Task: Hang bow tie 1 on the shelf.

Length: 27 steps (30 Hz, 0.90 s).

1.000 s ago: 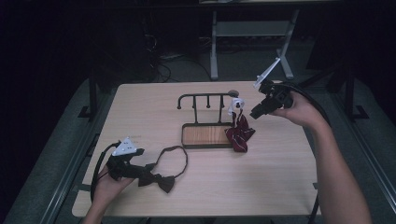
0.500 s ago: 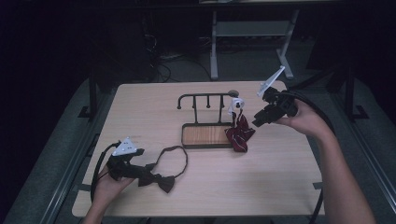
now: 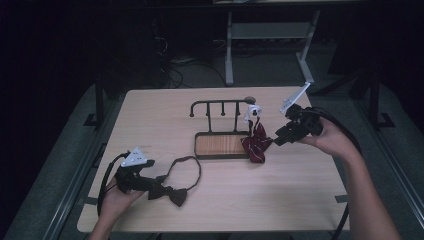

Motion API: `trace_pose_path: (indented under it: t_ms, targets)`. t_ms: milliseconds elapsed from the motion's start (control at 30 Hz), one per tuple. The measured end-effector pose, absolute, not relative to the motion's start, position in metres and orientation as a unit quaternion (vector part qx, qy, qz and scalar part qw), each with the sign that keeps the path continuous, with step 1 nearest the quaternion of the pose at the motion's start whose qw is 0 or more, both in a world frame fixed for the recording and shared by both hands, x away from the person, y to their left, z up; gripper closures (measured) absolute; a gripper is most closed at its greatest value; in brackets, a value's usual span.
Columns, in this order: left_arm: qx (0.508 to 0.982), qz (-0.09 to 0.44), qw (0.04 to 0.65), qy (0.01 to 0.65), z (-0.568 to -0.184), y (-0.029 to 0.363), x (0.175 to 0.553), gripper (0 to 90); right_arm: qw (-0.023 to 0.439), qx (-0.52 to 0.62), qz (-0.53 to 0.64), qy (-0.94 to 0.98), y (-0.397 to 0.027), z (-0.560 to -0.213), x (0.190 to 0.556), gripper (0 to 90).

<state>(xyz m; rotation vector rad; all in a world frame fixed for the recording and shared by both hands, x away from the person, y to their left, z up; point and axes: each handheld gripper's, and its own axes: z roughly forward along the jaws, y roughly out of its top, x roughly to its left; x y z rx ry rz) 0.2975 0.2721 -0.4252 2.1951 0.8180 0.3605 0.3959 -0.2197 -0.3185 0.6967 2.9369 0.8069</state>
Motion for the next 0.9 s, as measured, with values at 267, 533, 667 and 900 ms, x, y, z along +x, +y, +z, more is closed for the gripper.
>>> trace_pose_path:
  t_ms: [267, 533, 667, 900]
  targets:
    - [0.858, 0.14, 0.375, 0.322, -0.425, 0.272, 0.297, 26.4, 0.005, 0.22, 0.261, 0.94, -0.221, -0.329, 0.386, 54.5]
    - [0.861, 0.138, 0.37, 0.32, -0.426, 0.27, 0.298, 26.8, 0.002, 0.219, 0.262, 0.94, -0.225, -0.34, 0.376, 51.8]
    - [0.863, 0.134, 0.369, 0.318, -0.426, 0.269, 0.298, 27.1, -0.001, 0.221, 0.267, 0.938, -0.226, -0.346, 0.371, 50.6]
    - [0.867, 0.129, 0.368, 0.312, -0.426, 0.266, 0.299, 31.9, -0.003, 0.218, 0.267, 0.939, -0.225, -0.356, 0.36, 48.2]
